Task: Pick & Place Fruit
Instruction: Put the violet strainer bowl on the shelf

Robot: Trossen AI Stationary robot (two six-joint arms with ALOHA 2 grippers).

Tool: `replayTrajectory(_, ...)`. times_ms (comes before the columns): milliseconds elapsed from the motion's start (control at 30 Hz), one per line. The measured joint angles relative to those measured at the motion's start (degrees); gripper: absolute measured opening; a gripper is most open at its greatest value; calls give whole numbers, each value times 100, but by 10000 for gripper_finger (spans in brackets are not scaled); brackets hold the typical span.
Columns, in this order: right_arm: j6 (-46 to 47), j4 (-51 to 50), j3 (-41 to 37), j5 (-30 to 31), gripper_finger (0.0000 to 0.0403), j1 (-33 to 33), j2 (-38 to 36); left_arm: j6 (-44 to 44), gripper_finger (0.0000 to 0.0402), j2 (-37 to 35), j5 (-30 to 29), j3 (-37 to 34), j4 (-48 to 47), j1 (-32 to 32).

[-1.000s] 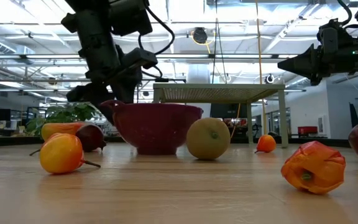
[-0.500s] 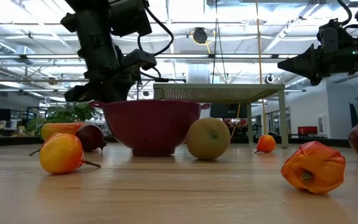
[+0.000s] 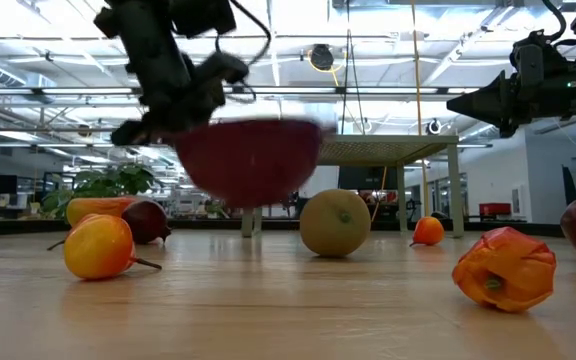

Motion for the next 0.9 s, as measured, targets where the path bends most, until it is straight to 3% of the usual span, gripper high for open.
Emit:
replayTrajectory(267, 0, 0, 1, 0, 0, 0, 0, 4, 1, -1075, -587, 0, -46, 62)
replayTrajectory(567, 0, 0, 1, 0, 0, -2, 0, 265, 0, -1796, -1184, 76, 860, 311)
replayTrajectory(767, 0, 0, 1, 0, 0, 0, 0, 992, 0, -1607, -1203, 1084, 400, 581)
replayTrajectory(900, -1, -2, 1, 0, 0, 0, 0, 1513, 0, -1300, -1268, 1995, -429, 829)
